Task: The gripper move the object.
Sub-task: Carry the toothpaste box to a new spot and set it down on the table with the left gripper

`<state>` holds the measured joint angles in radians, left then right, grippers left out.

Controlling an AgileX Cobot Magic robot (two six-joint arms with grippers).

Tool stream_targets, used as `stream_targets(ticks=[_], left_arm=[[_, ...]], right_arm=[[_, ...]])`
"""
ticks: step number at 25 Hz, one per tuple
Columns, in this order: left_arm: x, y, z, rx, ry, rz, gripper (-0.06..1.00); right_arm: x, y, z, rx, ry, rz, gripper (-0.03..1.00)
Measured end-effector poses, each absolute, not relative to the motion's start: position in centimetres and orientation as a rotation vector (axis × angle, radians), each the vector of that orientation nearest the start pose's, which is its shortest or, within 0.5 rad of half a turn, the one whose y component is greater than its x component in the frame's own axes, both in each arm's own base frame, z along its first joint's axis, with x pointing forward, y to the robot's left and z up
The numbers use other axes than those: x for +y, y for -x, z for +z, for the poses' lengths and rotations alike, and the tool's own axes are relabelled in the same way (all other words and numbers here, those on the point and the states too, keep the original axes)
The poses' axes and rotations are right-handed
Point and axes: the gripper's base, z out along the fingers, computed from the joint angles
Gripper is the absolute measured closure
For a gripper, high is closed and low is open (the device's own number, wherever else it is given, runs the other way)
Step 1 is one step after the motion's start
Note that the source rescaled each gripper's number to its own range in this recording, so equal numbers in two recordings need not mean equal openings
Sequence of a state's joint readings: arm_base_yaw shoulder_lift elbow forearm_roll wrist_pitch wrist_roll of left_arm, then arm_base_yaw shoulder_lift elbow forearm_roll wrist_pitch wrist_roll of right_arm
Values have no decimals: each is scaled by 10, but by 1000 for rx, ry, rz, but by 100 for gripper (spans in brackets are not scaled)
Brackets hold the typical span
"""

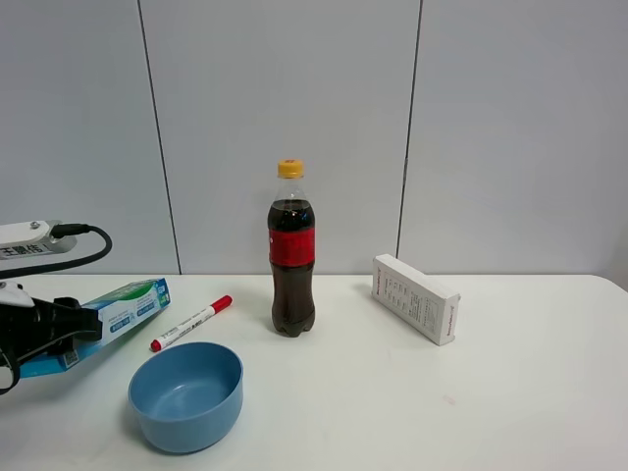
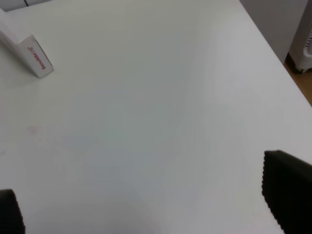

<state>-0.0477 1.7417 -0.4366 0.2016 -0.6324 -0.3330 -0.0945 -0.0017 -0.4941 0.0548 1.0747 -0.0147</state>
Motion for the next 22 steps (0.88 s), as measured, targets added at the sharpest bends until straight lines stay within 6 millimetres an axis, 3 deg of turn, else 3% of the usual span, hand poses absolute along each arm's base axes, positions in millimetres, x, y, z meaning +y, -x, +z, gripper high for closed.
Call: stream_targets(ticks=[8, 15, 22], left_arm=[[-24, -268, 108, 2174, 54, -264, 92], [-30, -264, 88, 2259, -99, -293, 92], [-31, -263, 77, 2290, -117, -302, 92]], right_arm=[[5, 5, 275, 2060, -79, -2, -3], [5, 5, 275, 2060, -79, -2, -3], [5, 5, 275, 2060, -79, -2, -3]])
